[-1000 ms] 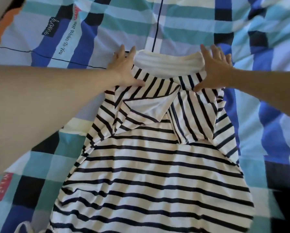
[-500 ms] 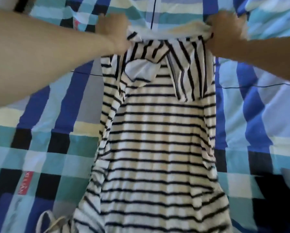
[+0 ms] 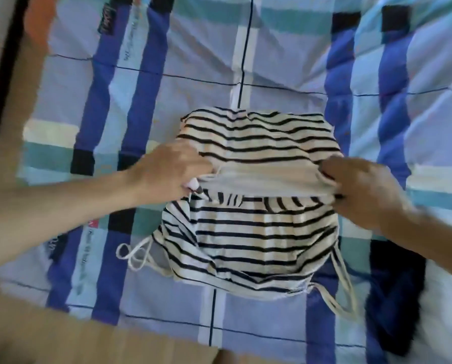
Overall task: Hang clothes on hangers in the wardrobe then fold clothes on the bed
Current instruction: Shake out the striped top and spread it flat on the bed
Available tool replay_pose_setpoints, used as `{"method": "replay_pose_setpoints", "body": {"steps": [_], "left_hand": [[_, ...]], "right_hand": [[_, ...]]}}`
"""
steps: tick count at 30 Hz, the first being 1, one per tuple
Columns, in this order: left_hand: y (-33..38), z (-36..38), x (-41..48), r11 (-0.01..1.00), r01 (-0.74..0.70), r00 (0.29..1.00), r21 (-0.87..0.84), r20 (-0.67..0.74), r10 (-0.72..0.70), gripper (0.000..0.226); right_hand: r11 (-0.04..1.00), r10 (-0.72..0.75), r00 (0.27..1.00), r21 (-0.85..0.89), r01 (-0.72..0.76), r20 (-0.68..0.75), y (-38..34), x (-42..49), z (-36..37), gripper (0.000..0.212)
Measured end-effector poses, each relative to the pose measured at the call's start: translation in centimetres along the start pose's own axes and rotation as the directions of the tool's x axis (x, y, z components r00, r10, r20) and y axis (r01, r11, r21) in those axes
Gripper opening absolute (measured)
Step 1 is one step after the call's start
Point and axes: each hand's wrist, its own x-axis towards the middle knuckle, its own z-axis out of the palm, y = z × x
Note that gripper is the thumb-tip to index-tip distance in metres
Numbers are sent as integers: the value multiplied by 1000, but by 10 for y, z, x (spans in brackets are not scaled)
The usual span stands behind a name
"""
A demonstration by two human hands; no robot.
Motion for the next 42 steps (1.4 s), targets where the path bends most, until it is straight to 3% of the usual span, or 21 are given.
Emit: {"method": "replay_pose_setpoints", "body": {"steps": [2,4,5,7,8,9,10,11,12,13,14,16,18,20,23,25,28,32,35,39,42], "left_hand": [[34,42,-39,998,-61,982,-3,181,60,57],[50,73,-62,990,-136,924,-43,355,143,62],[56,84,-73,984,-160,843,-80,507,179,59],[70,99,-87,980,-152,568,-126,800,191,52],[73,101,-87,987,-97,461,-131,872,162,42],[74,102,-84,989,1,464,-148,876,131,30],[73,103,-80,982,96,550,-163,831,84,22],[70,105,-74,969,167,684,-180,729,17,21],[64,106,-67,951,232,814,-206,576,-74,19],[56,108,-58,933,277,899,-231,405,-167,14],[48,105,-46,922,309,935,-233,251,-250,11],[23,101,-18,913,367,930,-178,38,-366,16],[-5,95,14,896,436,898,-84,-31,-440,38],[-31,92,42,854,519,854,-32,61,-517,70],[-60,95,66,796,606,760,9,289,-582,101],[-65,94,69,800,598,738,40,363,-569,85],[-71,83,60,833,552,765,34,378,-522,36],[-83,52,37,810,583,807,-55,146,-572,19],[-63,25,25,854,488,869,-178,14,-494,17],[-7,6,-14,969,225,974,-105,37,-222,11],[37,29,-56,999,-15,988,42,157,8,9]], "right_hand": [[1000,-18,981,2,18,195,-18,-60,42,63],[999,-44,917,-7,50,396,-28,-100,82,64],[996,-44,848,-37,75,529,-33,-109,89,64],[994,36,556,-88,67,831,-43,-127,101,65],[992,86,462,-120,44,882,-46,-129,102,60],[990,138,461,-141,-29,877,-48,-128,103,50],[982,180,542,-120,-144,821,-47,-122,101,40],[963,231,649,-76,-258,725,-42,-116,100,32],[936,282,752,1,-353,595,-36,-106,100,27],[909,331,829,85,-409,450,-31,-94,98,26],[888,372,873,151,-434,316,-24,-80,95,30],[874,418,900,215,-436,126,-6,-47,88,50],[890,401,915,217,-402,49,13,-9,83,72],[919,347,936,181,-351,57,28,29,84,94],[916,327,909,148,-372,259,46,67,92,112],[915,343,853,63,-398,394,53,73,97,93],[950,302,872,-42,-310,385,61,74,85,20],[943,320,936,48,-330,147,73,61,50,20],[939,313,950,149,-309,-2,65,36,24,11],[935,258,962,228,-271,86,34,-32,10,18],[934,269,935,174,-312,232,7,-99,32,41]]}}
